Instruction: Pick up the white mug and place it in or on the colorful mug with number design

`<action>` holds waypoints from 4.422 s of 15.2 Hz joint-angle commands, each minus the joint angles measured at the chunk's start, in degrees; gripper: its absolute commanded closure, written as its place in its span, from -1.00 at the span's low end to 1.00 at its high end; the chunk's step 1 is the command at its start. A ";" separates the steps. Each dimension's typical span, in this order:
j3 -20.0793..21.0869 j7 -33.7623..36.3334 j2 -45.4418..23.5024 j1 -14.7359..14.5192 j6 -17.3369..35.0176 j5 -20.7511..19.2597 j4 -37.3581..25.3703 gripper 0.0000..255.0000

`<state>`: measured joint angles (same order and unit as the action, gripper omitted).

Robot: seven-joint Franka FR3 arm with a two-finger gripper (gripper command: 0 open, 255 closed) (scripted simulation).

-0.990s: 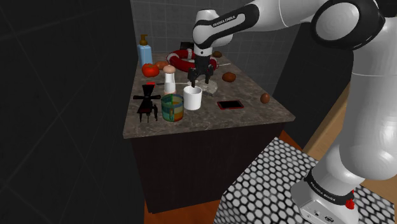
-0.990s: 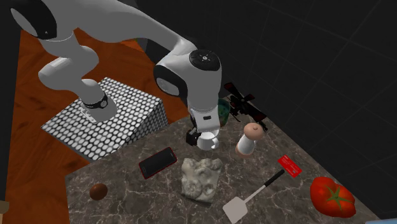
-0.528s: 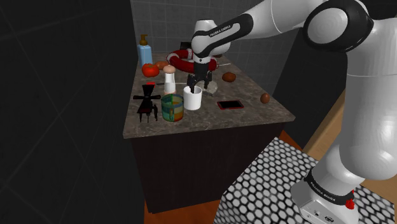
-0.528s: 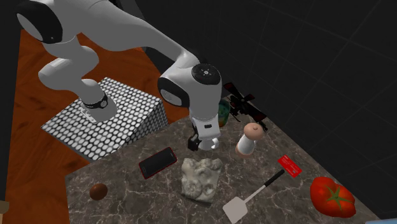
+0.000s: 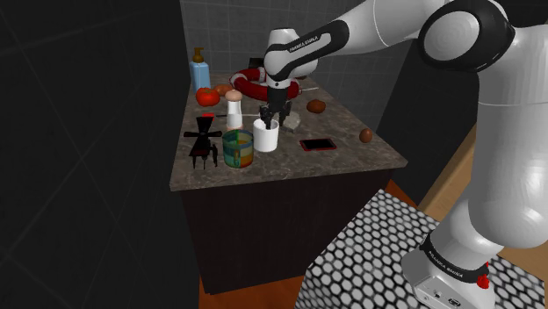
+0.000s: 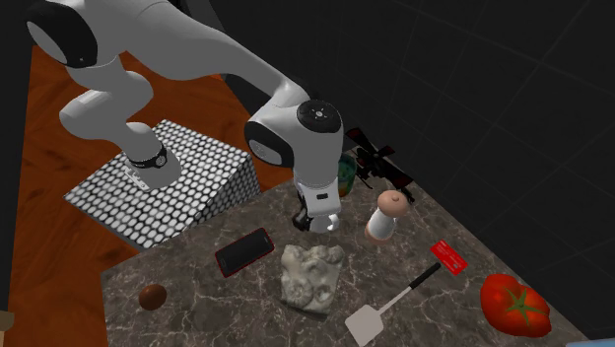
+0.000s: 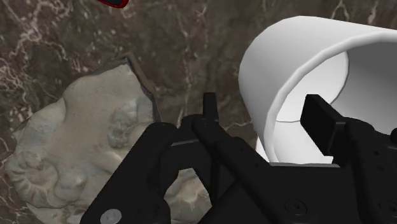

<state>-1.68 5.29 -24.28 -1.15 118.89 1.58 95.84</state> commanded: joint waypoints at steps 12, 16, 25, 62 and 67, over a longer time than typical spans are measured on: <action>-0.02 0.05 0.89 -0.01 -1.92 -0.05 -1.04 1.00; -0.04 0.11 1.89 -0.01 -4.58 -0.10 -2.69 1.00; -0.08 0.23 3.56 0.00 -10.79 -0.20 -7.23 1.00; 3.83 13.27 2.49 -8.97 -21.51 -1.44 -19.21 1.00; 3.83 13.23 2.67 -8.94 -17.57 -1.43 -15.09 1.00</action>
<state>2.17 18.61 -21.60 -10.15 100.57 0.14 80.09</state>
